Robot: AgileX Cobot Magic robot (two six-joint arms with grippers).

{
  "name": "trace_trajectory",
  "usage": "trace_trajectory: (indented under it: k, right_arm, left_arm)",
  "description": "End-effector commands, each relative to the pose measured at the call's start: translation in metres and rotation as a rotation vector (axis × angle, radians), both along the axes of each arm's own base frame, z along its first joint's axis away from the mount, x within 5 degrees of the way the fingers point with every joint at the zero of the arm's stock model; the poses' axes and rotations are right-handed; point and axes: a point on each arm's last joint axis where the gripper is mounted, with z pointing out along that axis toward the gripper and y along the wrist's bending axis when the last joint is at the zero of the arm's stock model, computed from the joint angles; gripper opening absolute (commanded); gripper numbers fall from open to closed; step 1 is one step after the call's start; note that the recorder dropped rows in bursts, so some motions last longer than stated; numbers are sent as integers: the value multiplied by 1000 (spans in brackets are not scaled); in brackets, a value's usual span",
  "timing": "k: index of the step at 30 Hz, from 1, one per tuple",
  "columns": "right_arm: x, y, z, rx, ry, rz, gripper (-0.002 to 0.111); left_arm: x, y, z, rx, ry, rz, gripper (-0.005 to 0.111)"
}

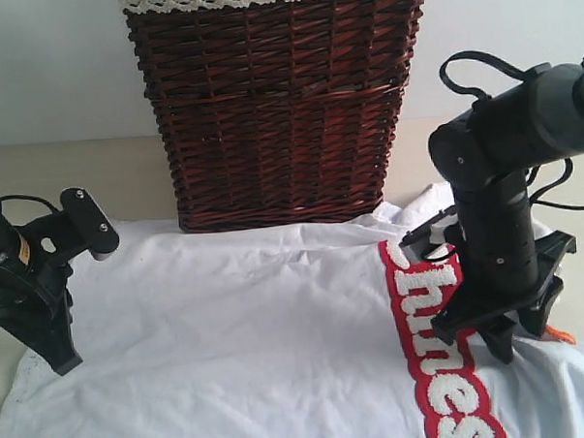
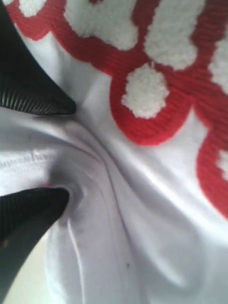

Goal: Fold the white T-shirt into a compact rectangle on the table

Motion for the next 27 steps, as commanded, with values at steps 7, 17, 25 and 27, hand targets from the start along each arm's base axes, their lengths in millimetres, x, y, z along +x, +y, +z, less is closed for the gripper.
trace_trajectory:
  k: [7,17,25,27]
  right_arm:
    - [8,-14,79,118,-387,-65,47]
    - [-2,-107,46,248,-285,-476,47]
    - [-12,-136,33,624,-320,-731,47]
    - [-12,-142,33,620,-330,-747,47]
  left_arm:
    - [0,-1,5,-22,-23,14,0]
    - [0,-1,7,-32,-27,22,0]
    - [0,-1,7,-36,-32,21,0]
    - [0,-1,7,-40,-31,25,0]
